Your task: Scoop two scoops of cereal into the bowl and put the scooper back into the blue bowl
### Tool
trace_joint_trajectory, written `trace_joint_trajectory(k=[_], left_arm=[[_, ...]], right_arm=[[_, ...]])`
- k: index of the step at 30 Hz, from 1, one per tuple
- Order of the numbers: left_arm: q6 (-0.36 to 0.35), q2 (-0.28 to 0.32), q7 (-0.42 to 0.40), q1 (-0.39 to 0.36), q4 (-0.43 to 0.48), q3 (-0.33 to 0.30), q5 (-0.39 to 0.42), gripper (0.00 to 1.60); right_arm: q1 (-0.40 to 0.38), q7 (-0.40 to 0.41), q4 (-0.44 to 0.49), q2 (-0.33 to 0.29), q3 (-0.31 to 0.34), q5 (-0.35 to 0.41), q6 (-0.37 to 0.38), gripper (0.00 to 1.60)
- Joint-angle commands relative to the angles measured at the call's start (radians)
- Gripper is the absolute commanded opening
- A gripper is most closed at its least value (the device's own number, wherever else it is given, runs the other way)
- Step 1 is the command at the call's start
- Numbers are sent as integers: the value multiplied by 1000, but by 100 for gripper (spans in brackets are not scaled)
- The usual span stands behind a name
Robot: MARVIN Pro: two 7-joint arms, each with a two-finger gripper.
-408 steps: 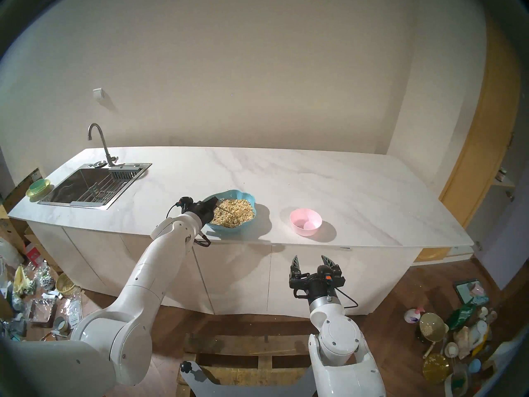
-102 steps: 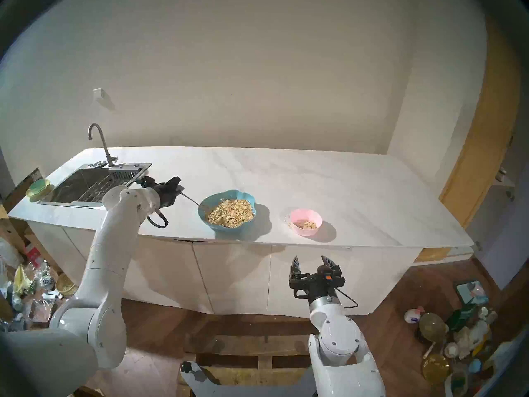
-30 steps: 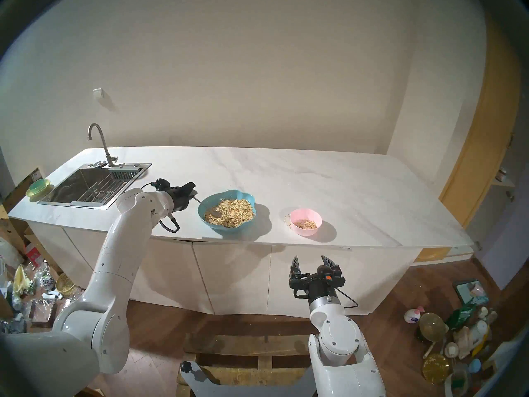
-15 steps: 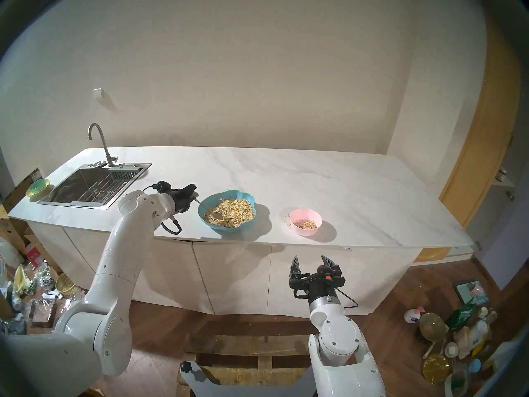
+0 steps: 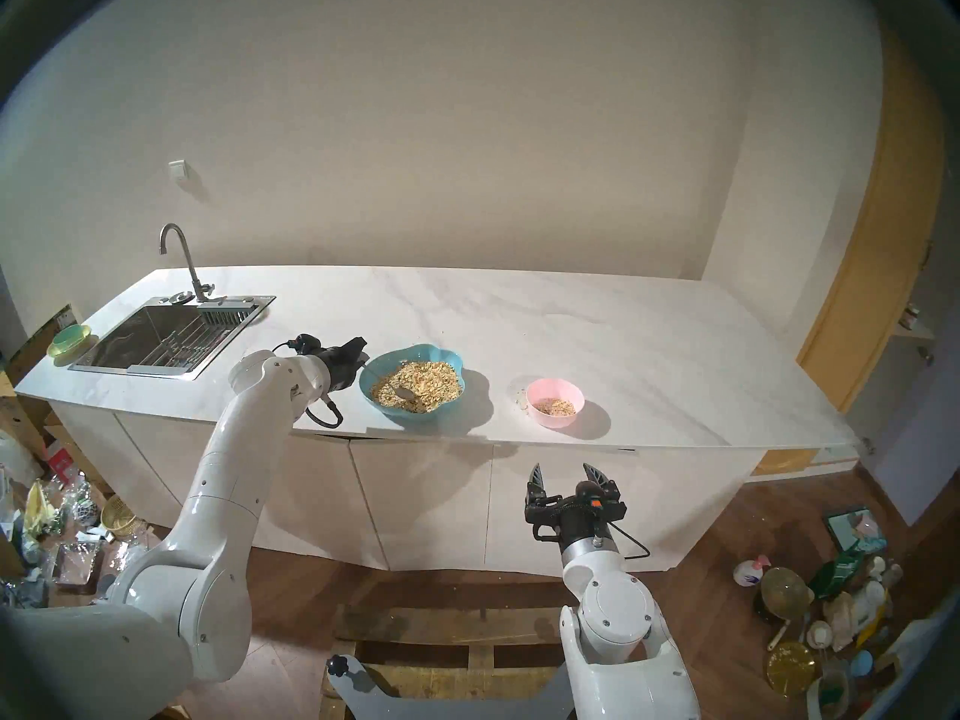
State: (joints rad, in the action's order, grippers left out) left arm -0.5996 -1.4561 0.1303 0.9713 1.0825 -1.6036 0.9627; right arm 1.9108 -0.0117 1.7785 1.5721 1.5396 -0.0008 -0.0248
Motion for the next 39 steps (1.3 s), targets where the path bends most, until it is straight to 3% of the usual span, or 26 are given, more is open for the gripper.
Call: trace_joint_trajectory(k=[1,13,32,39], left_arm=[[27,-19,-13,-42,-3,4,1,0],[30,-22,-17,-82,-92,9,4,0],[32,-11,-21,-106,-138,9,5,0],[61,6,-44,-124,-128,56,-33,0]], right_arm=[[-5,0,26,3,-1,2,-3,160],[-5,0,26,3,-1,2,-3,160],[-5,0,26,3,-1,2,-3,160],[-6,0,24,3,-1,2,-4,160]])
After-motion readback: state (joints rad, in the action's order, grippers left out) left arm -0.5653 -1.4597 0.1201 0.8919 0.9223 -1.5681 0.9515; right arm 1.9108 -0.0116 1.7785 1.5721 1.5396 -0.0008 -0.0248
